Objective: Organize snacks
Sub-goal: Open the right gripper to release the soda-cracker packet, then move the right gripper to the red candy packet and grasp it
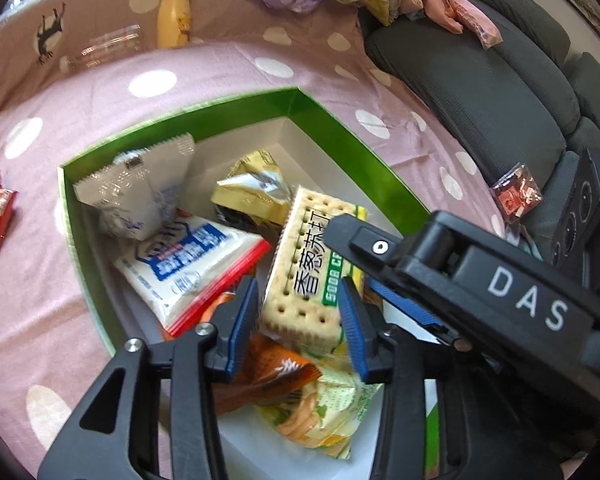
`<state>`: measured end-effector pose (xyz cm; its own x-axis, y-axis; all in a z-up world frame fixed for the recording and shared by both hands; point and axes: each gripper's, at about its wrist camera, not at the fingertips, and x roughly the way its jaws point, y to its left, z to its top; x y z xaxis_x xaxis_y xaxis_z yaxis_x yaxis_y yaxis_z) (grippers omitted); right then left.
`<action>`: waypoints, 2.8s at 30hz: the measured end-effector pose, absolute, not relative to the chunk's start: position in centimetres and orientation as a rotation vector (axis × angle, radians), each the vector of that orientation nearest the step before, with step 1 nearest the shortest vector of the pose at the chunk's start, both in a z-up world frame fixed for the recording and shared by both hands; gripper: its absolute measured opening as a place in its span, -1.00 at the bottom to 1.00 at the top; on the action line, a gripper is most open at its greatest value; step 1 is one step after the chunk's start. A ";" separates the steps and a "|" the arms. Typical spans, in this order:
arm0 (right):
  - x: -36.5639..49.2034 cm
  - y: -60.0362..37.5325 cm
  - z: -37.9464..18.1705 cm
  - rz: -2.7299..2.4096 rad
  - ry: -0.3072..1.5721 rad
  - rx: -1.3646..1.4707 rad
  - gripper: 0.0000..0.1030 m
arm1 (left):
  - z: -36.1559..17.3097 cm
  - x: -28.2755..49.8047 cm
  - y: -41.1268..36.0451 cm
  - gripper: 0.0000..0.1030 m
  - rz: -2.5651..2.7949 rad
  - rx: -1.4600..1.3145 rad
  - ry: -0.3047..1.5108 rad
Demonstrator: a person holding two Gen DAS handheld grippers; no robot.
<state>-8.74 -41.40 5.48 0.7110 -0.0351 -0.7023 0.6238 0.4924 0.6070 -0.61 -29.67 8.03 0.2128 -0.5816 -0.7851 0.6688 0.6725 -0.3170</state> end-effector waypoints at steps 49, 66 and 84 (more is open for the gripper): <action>15.1 -19.0 9.4 0.109 1.020 0.290 0.80 | 7.5 11.1 -0.2 0.75 -0.343 -0.438 0.992; 23.3 -19.8 1.8 0.174 1.183 0.318 0.29 | 2.5 18.4 -5.4 0.07 -0.487 -0.566 1.096; 20.5 -17.7 4.3 0.259 1.113 0.325 -0.08 | 5.0 16.0 -4.3 -0.48 -0.497 -0.526 1.030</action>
